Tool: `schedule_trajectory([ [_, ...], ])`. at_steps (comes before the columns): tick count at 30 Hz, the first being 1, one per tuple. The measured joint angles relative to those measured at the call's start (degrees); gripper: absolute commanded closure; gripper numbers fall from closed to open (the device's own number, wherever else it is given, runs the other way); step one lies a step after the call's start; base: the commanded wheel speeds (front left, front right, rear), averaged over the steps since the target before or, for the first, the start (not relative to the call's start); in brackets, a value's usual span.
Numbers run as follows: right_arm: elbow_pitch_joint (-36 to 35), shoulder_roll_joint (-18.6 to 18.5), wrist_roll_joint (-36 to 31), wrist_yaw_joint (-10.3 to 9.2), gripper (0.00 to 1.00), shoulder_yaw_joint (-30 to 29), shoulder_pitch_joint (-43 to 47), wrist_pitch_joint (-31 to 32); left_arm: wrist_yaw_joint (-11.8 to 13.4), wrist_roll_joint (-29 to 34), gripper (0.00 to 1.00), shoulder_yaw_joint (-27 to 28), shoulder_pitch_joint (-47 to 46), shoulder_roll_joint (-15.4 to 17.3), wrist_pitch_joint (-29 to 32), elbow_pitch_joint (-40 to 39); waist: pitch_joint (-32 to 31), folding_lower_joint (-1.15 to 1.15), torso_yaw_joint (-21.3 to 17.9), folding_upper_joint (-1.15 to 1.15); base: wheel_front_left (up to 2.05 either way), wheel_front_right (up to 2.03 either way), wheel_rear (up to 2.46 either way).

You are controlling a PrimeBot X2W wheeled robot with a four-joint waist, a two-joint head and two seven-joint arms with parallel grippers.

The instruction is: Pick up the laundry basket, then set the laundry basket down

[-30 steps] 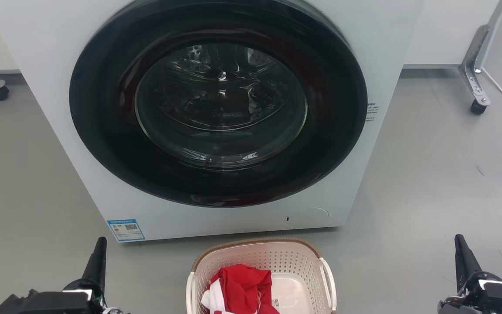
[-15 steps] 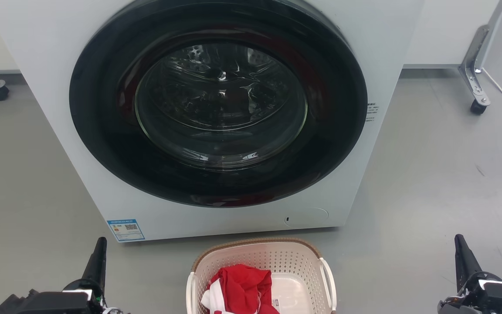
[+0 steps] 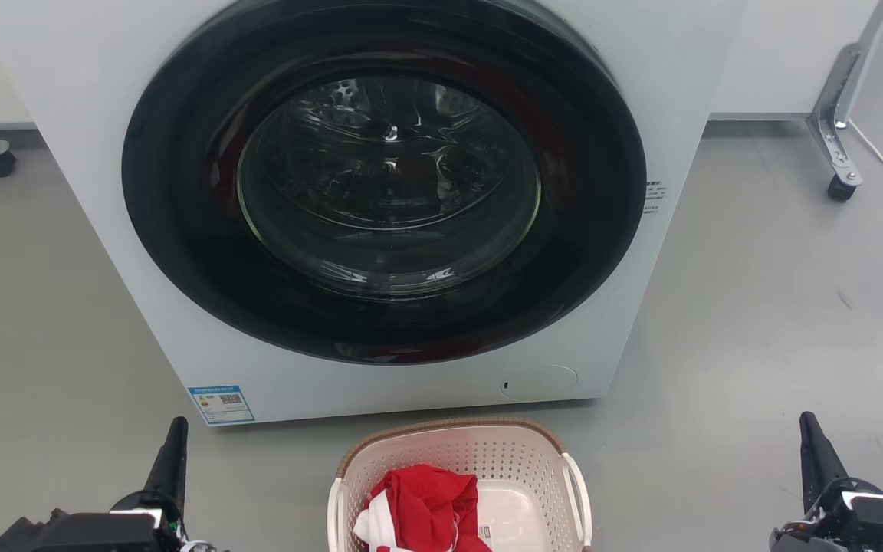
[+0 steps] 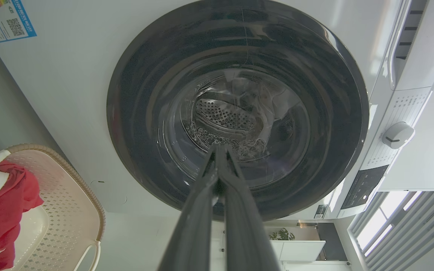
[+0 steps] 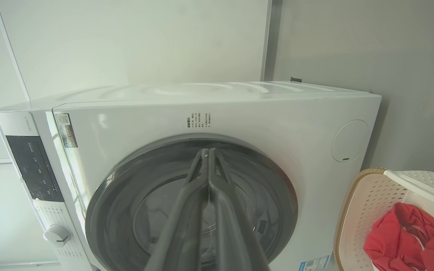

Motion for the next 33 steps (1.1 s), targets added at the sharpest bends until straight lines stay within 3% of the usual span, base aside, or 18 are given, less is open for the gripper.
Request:
schedule_trajectory([
  [33, -0.01, 0.00, 0.00, 0.00, 1.00, 0.01, 0.00, 0.00, 0.00, 0.00, 1.00, 0.00, 0.00, 0.00, 0.00, 0.02, 0.00, 0.00, 0.00, 0.00, 0.00, 0.00, 0.00],
])
